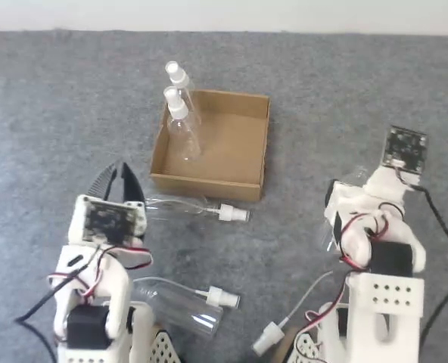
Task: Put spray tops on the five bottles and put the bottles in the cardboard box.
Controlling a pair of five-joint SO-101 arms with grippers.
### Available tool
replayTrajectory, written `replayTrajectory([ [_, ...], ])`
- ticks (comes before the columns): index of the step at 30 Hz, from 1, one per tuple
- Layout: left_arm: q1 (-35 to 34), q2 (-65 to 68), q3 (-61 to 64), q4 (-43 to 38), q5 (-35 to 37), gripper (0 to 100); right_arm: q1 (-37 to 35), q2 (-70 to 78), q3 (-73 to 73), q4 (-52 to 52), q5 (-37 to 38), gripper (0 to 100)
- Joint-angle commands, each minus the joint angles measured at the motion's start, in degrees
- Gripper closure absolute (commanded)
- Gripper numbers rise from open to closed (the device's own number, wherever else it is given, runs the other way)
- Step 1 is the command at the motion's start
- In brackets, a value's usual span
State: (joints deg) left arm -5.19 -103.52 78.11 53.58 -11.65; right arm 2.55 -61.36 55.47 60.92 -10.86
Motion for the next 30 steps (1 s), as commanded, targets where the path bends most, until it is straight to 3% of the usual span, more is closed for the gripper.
replayTrajectory([
  [1, 6.07, -0.18, -6.64, 5.1, -5.98, 97, 4.53, -5.58, 2.2, -5.41, -4.4, 92.0],
  [7, 12.92, 2.46, -11.12, 13.1, -11.43, 97, 8.4, -11.56, 6.51, -9.19, -6.95, 92.0],
  [18, 27.34, 34.11, -30.11, 29.01, -14.86, 97, 11.47, -14.9, 9.14, -12.09, -7.21, 97.8],
  [30, 30.42, 45.45, -31.08, 30.15, -13.01, 80, 11.91, -15.16, 9.14, -12.09, -7.3, 97.8],
])
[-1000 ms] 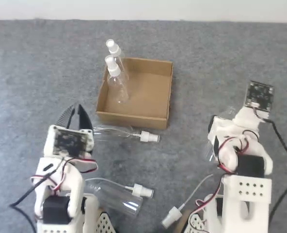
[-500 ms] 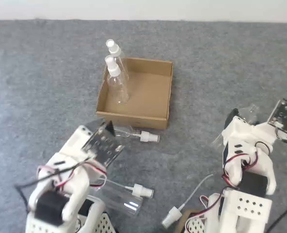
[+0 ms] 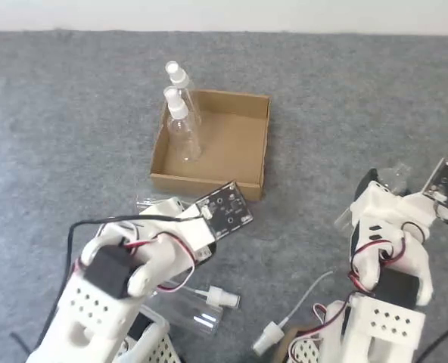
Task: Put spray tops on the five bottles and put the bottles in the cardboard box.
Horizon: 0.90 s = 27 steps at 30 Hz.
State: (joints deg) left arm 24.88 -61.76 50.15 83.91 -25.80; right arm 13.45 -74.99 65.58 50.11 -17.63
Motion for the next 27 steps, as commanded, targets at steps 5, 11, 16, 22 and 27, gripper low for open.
replayTrajectory([
  [5, 5.45, 10.73, -3.12, 0.0, 9.76, 73, 4.53, -1.71, -0.97, -1.45, -0.79, 97.8],
  [11, 16.53, 20.48, -3.12, -2.9, 18.29, 72, 5.58, -1.71, -1.05, -2.15, -0.79, 97.8],
  [16, 23.65, 29.8, -3.47, -8.53, 26.99, 72, 7.25, -1.71, -1.05, -2.15, -0.79, 97.8],
  [22, 30.15, 39.21, -3.56, -15.12, 32.88, 72, 7.78, -1.71, -1.05, -2.15, -0.79, 97.8],
  [27, 33.41, 44.4, -6.11, -17.23, 36.48, 72, 7.78, -1.71, -1.05, -2.15, -0.79, 97.8],
])
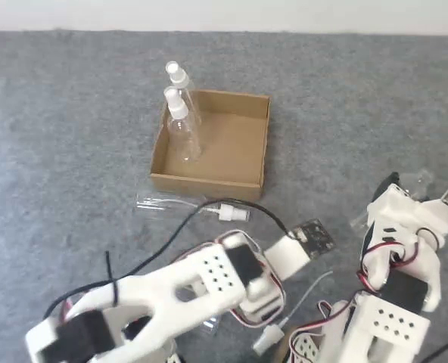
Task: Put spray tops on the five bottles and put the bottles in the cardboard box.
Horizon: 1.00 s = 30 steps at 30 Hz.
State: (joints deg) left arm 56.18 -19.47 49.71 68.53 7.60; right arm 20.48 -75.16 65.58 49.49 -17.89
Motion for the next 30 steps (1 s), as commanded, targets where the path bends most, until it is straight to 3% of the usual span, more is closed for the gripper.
replayTrajectory([
  [1, 2.2, 3.08, -6.64, -1.85, 3.69, 72, 0.75, -1.54, -1.05, -1.54, -0.53, 97.8],
  [22, 2.29, 22.42, -19.91, -1.76, 4.22, 73, 0.75, -1.54, -1.14, -1.54, -0.53, 97.8],
  [30, 2.29, 26.11, -22.02, -1.76, 1.93, 87, 0.75, -1.54, -1.14, -1.63, -0.44, 97.8],
])
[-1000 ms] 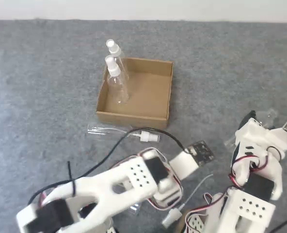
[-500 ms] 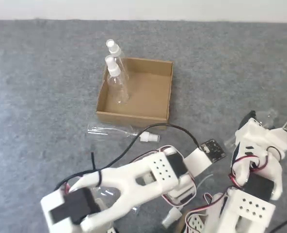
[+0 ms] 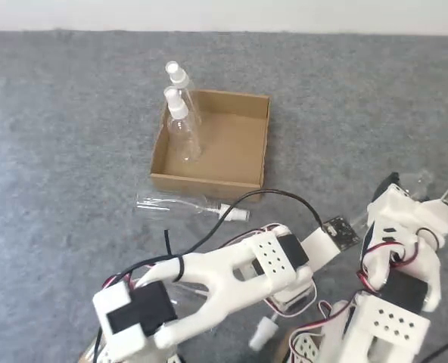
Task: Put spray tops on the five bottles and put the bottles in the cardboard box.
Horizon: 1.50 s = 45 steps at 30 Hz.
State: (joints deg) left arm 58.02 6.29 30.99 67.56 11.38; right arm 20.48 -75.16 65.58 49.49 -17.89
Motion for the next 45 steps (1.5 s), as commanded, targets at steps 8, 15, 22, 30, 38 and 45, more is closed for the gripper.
replayTrajectory([
  [8, 0.44, 0.88, -3.56, -0.79, -2.9, 94, 0.75, -1.54, -1.14, -1.63, -0.35, 97.8],
  [15, 0.26, 0.88, -6.02, 2.55, -2.99, 99, 0.75, -1.54, -1.14, -1.63, -0.26, 97.8],
  [22, 0.18, 0.79, -7.78, 5.19, -2.99, 99, 0.66, -1.54, -1.14, -1.63, -0.26, 97.8],
  [30, -1.49, 0.35, -7.78, 5.19, -2.81, 99, 0.66, -1.54, -1.14, -1.63, -0.18, 97.8],
  [38, -9.14, -10.37, -6.73, 7.65, -2.73, 99, 0.66, -1.54, -1.14, -1.63, -0.18, 97.8],
  [45, -17.41, -22.86, -2.07, 7.65, -2.73, 99, 0.66, -1.54, -1.14, -1.63, -0.18, 97.8],
])
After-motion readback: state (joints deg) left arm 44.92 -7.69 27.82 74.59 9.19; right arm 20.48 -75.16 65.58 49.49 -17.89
